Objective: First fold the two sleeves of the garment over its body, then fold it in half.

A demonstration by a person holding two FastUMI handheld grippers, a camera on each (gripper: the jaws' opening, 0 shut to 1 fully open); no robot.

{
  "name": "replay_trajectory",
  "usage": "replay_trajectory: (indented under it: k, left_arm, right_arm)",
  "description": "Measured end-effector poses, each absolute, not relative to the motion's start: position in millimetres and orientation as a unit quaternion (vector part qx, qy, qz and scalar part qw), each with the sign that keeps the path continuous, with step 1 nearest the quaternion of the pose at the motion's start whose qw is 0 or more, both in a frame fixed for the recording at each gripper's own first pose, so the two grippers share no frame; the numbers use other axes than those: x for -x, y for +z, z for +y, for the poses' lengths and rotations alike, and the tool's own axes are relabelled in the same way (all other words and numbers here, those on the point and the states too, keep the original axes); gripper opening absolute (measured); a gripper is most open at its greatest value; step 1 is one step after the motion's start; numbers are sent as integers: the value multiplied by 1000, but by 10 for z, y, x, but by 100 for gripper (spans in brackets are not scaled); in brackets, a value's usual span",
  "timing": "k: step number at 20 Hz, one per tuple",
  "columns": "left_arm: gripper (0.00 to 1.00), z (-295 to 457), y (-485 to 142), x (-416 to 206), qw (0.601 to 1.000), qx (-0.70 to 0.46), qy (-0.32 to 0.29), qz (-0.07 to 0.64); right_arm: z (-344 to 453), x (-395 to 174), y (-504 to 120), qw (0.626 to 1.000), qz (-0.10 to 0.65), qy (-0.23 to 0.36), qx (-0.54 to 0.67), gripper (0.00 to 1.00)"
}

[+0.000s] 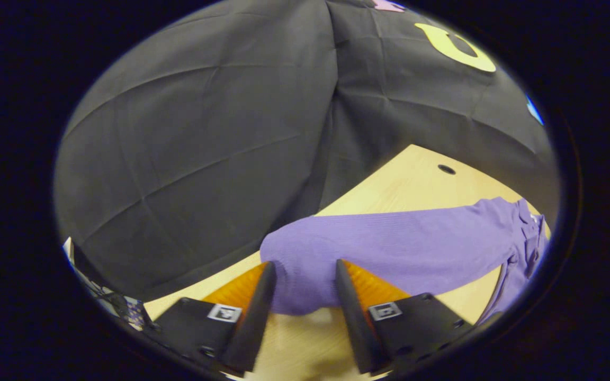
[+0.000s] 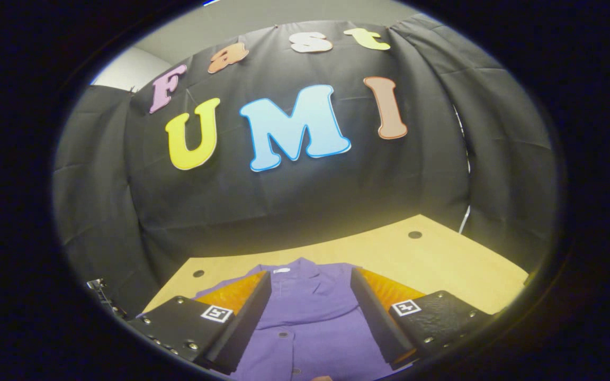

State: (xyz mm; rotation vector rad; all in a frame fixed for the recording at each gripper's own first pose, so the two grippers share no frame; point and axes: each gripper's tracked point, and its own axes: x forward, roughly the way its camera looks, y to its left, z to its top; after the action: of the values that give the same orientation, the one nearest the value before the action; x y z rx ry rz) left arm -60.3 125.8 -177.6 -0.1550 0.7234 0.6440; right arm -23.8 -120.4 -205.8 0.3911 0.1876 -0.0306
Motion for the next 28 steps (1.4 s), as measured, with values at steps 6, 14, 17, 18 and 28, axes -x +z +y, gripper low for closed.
replay_trajectory:
  k: [6,14,17,18,28]
  left_arm:
    - [7,925,-1761,243,892,117,262,348]
    - [7,-548,-788,-956,942,142,85,291]
    - [6,-1232,-374,-1397,948,170,27,267]
    - [7,-1450,-262,-1515,951,172,8,257]
    - [6,-3294,57,-1796,944,158,-145,250]
  right_arm:
    - [-1528,413,-2062,979,93,-56,-173,93]
    - [-1883,690,-1865,984,70,-111,-123,93]
    - [-2006,756,-1839,981,68,-125,-134,93]
    - [-2041,774,-1865,979,68,-130,-140,93]
    - [-2335,779,-2096,971,86,-149,-163,93]
